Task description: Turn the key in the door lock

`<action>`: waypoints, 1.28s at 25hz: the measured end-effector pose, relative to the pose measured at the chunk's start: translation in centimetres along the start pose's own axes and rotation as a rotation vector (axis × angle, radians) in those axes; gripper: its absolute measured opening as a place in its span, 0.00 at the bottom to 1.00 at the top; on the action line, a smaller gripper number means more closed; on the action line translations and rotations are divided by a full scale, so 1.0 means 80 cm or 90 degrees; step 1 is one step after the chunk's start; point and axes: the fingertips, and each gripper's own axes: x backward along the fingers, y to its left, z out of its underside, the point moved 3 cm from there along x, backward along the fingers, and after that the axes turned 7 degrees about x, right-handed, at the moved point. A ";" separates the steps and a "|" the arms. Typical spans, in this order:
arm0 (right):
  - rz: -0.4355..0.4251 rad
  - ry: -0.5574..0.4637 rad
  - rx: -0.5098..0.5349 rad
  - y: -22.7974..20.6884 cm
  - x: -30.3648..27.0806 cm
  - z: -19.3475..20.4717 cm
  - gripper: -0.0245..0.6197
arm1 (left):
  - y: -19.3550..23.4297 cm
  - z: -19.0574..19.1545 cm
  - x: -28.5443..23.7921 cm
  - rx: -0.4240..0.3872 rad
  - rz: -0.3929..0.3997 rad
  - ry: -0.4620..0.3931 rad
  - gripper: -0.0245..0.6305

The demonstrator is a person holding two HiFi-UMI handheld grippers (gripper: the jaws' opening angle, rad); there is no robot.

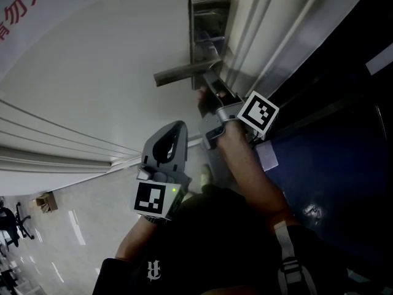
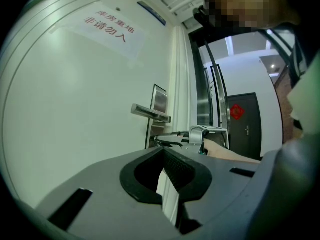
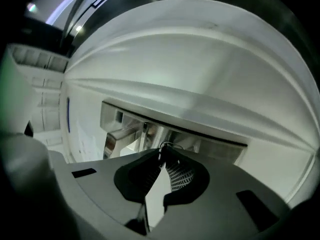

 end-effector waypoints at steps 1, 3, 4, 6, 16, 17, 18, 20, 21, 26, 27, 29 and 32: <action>-0.016 -0.002 -0.041 -0.001 -0.001 0.000 0.08 | 0.000 0.000 0.000 -0.001 0.000 0.000 0.05; -0.045 -0.005 -0.117 -0.001 -0.003 0.001 0.08 | -0.001 0.000 0.001 -0.001 0.000 -0.001 0.05; -0.056 -0.007 -0.153 -0.002 -0.004 0.002 0.08 | -0.001 0.000 0.002 -0.001 0.000 0.000 0.05; -0.075 -0.008 -0.218 -0.003 -0.005 0.003 0.08 | -0.001 0.000 0.002 -0.001 0.000 -0.001 0.05; -0.124 -0.010 -0.283 -0.004 -0.007 0.004 0.08 | -0.004 -0.001 0.003 -0.004 0.002 -0.002 0.05; -0.130 -0.014 -0.285 -0.004 -0.006 0.004 0.08 | -0.005 -0.001 0.003 -0.004 0.002 -0.002 0.05; -0.135 -0.017 -0.286 -0.005 -0.005 0.005 0.08 | -0.005 -0.001 0.003 -0.003 0.003 -0.002 0.05; -0.143 -0.024 -0.288 -0.005 -0.001 0.005 0.08 | -0.006 0.000 0.003 -0.003 0.004 -0.002 0.05; -0.147 -0.028 -0.290 -0.004 0.002 0.005 0.08 | -0.007 0.000 0.003 -0.003 0.005 -0.002 0.05; -0.158 -0.021 -0.304 -0.001 0.025 0.017 0.08 | -0.013 0.002 0.002 -0.002 0.014 -0.001 0.05; -0.159 -0.016 -0.302 0.000 0.031 0.021 0.08 | -0.014 0.001 0.002 -0.001 0.015 -0.001 0.05; -0.158 -0.006 -0.280 0.003 0.043 0.027 0.08 | -0.015 0.000 0.002 -0.001 0.017 -0.004 0.05; -0.157 0.015 -0.200 0.014 0.060 0.035 0.08 | -0.019 -0.004 0.002 -0.001 0.022 -0.009 0.05</action>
